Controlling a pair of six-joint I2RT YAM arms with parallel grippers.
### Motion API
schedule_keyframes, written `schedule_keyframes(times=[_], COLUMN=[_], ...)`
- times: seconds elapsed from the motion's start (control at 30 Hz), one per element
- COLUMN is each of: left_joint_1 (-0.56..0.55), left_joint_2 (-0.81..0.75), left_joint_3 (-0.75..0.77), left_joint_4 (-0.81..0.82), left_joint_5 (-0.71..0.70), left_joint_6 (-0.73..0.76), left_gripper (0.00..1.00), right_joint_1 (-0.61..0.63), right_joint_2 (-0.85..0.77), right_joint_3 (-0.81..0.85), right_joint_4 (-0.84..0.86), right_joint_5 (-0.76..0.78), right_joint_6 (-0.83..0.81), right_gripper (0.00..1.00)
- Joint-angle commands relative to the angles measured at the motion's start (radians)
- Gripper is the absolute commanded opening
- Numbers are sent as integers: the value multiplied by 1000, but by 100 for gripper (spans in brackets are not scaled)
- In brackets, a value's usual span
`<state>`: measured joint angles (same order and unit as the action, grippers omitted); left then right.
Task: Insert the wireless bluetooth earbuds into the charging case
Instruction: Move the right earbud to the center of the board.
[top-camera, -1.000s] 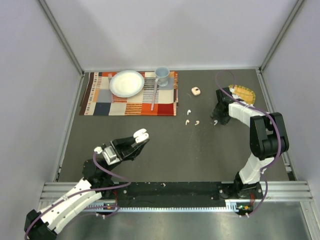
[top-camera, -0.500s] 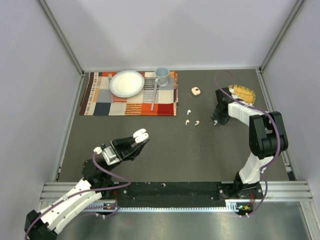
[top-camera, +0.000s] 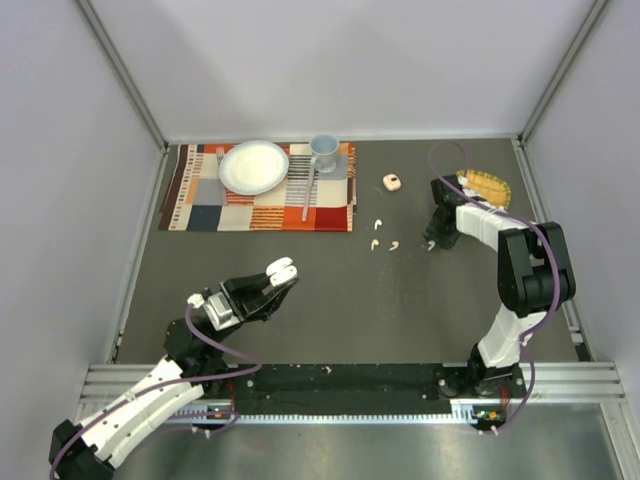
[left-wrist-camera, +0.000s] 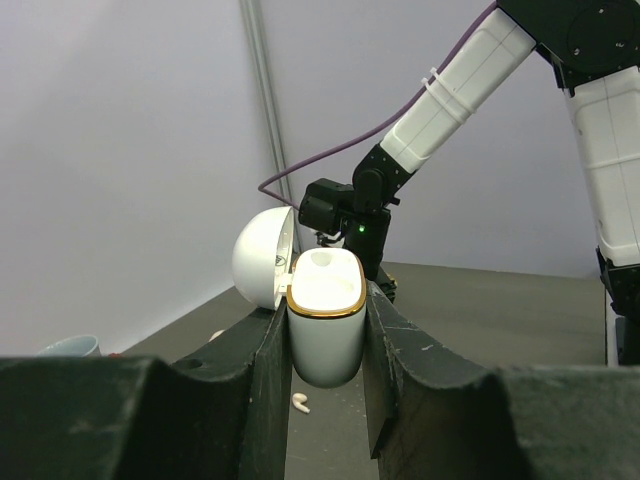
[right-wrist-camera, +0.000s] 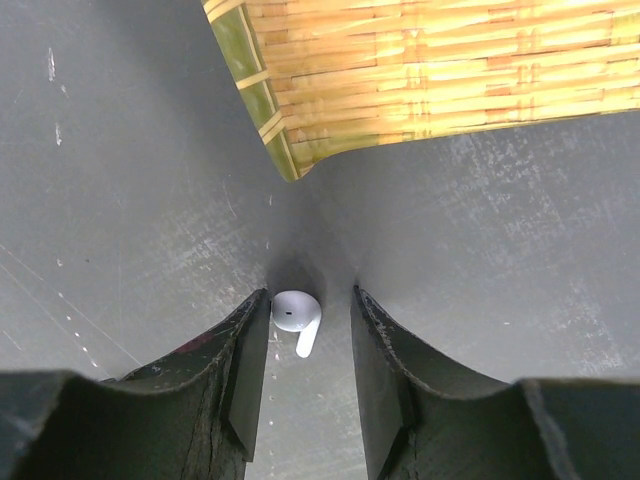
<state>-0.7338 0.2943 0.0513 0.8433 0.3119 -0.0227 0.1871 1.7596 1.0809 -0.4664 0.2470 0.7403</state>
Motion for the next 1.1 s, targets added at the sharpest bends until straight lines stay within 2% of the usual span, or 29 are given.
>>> schedule_keyframes(times=[0.0, 1.07], left_joint_1=[-3, -3], left_joint_2=[-12, -9], left_joint_3=[-64, -65], left_joint_4=[16, 14], left_joint_5=[-14, -23], left_joint_6=[13, 13], left_gripper=[0, 0], right_joint_1=[-5, 51], right_joint_2=[35, 54], right_joint_3=[36, 40], right_joint_4=[18, 12], right_joint_5=[8, 44], right_joint_6=[-5, -22], right_gripper=[37, 37])
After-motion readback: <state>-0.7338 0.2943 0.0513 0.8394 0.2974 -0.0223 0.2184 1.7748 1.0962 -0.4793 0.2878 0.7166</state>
